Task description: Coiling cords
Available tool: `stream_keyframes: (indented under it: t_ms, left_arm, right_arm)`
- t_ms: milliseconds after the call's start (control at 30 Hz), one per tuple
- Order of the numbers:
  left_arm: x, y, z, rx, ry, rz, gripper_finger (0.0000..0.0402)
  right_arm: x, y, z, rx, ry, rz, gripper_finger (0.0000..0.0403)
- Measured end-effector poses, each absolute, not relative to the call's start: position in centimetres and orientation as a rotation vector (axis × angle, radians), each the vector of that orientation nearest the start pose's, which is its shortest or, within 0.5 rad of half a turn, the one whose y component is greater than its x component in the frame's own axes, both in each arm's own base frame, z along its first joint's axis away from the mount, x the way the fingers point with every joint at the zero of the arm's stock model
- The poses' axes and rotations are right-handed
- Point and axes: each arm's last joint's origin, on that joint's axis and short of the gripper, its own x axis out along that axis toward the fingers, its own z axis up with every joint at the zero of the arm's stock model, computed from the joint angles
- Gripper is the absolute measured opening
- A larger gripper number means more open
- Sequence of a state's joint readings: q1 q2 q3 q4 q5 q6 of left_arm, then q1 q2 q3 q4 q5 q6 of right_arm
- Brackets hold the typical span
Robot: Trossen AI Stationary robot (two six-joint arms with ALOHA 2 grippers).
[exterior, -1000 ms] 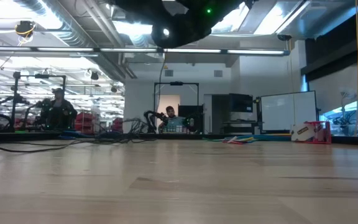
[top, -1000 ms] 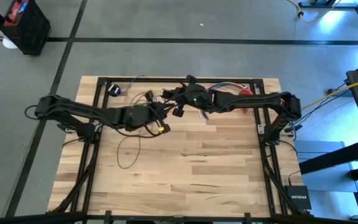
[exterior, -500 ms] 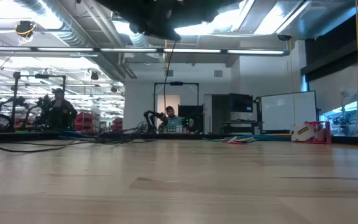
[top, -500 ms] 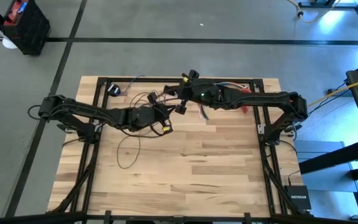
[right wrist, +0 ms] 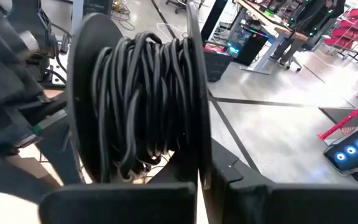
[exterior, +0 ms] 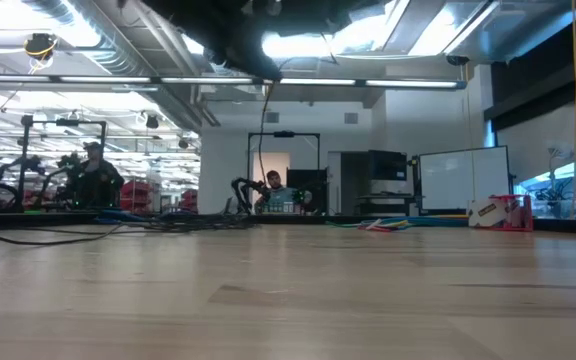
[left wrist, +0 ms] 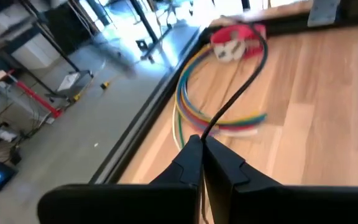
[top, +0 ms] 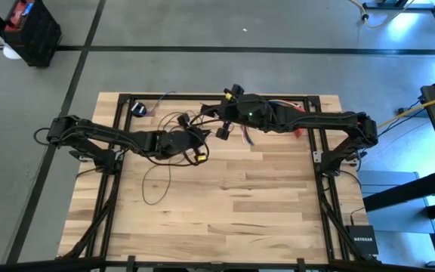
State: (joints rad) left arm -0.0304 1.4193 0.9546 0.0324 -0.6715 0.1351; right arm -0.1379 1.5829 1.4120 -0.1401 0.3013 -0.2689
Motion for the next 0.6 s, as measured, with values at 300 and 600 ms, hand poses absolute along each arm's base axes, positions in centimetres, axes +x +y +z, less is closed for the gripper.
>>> stream_keyframes:
  t_ms: [300, 600]
  left_arm:
    - [29.5, 1.7, 25.1, 0.324, 0.691, 0.643, 0.0001]
    - [28.6, 1.7, 24.5, 0.332, 0.802, 0.647, 0.0099]
  right_arm:
    - [36.0, -5.9, 35.2, -0.312, 0.415, -0.381, 0.0003]
    - [35.9, -5.9, 35.1, -0.326, 0.431, -0.376, 0.0003]
